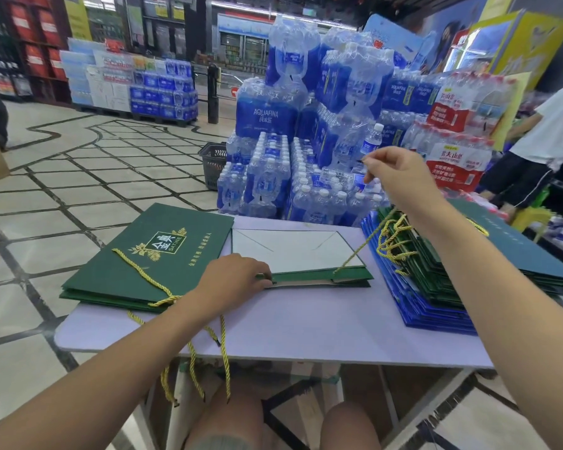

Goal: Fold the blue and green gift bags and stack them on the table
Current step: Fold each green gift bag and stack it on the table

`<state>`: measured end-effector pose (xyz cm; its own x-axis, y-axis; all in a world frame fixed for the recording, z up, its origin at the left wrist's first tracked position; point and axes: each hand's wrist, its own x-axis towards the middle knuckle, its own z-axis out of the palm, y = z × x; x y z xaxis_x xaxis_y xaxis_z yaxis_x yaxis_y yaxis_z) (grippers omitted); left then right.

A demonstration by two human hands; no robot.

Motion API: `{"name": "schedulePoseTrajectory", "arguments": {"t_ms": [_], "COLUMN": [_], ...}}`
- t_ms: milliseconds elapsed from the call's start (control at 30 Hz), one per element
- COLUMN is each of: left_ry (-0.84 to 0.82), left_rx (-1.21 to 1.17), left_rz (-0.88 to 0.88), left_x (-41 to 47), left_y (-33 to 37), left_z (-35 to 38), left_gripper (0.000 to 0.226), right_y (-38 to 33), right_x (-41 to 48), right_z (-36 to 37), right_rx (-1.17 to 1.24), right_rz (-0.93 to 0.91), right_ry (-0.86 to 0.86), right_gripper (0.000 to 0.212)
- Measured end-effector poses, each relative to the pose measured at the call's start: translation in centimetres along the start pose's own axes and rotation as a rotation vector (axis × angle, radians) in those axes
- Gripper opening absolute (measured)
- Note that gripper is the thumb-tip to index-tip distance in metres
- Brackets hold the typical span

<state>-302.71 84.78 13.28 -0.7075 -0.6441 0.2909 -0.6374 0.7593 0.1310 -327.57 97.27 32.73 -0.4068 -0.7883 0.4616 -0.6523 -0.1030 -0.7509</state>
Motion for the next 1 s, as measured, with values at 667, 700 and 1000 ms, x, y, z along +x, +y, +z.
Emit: {"name": "schedulePoseTrajectory", "arguments": {"t_ms": [667,700,1000], "left_ry": [0.023,0.051,0.354], "left_rx": [0.254,0.245,0.146], "left_rz": [0.073,0.07,-0.072], "left_x": [-0.5,-0.6,-1.8], "left_y": [2.2,2.2,1.6], "left_z": [-0.2,0.1,1.9], "left_gripper": [0.023,0.023,0.01], "right_y": [5.9,5.9,7.0], "right_x": [-4.1,-4.2,-4.7], "right_z": [13.8,13.9,14.2], "right_rx": [-0.873,-0.878,-0.583], "right_rz": [-0.268,-0.275,-0.154], "right_ry": [-0.746,-0.755,-0.746], "right_gripper": [0.017,0.018,0.025]}}
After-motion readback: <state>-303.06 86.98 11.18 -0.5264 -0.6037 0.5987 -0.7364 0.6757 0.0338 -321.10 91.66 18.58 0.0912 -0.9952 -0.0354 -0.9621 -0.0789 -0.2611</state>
